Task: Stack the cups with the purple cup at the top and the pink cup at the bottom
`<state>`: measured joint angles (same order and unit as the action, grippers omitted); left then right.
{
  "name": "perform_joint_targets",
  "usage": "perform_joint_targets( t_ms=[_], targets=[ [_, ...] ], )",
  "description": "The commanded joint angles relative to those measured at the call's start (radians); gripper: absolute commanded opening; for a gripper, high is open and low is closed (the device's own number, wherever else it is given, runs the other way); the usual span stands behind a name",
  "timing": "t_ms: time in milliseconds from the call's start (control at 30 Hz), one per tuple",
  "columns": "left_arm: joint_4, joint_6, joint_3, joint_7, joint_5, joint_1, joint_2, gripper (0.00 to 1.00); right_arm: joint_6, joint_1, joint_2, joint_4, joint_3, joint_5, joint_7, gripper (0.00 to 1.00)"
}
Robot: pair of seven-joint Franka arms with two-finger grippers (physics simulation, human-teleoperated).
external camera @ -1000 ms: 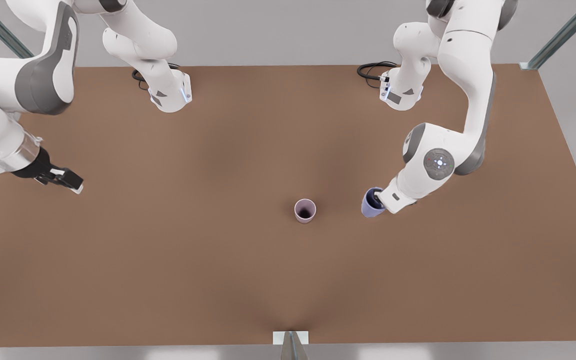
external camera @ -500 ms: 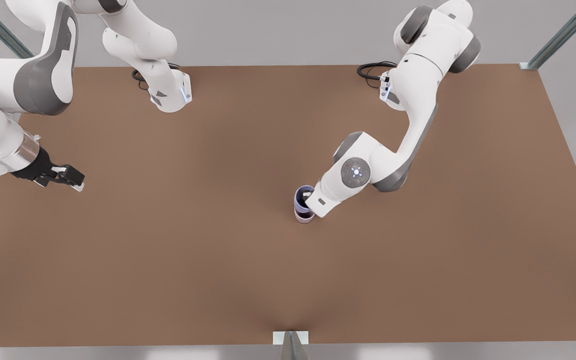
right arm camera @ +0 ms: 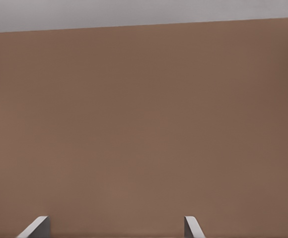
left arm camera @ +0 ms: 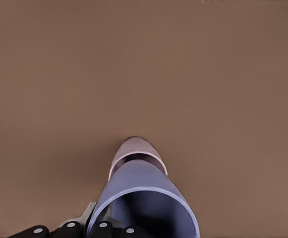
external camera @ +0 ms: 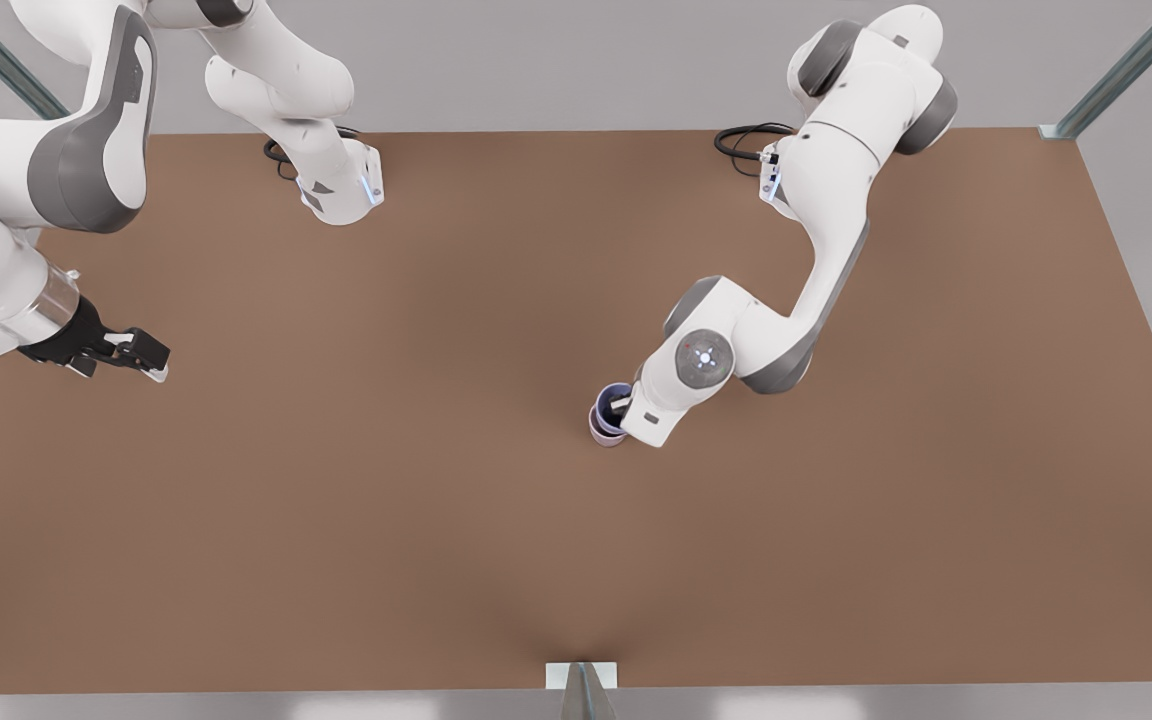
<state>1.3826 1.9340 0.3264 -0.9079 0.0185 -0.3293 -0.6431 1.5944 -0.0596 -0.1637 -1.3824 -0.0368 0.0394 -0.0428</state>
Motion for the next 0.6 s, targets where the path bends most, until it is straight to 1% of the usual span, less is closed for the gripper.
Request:
perform_joint_targets(
  t_ms=[0,567],
  targets=[
    [0.000,0.002,0.000,-0.187,0.008,0.000,-0.001,0.21,0.002,0.003,-0.011,0.002,0.000,0.002,0.043,1.00],
    [-0.004,0.039,0.003,-0.204,0.005,-0.011,-0.021,0.21,-0.005,0.000,-0.013,0.016,0.000,0.000,0.043,1.00]
  ],
)
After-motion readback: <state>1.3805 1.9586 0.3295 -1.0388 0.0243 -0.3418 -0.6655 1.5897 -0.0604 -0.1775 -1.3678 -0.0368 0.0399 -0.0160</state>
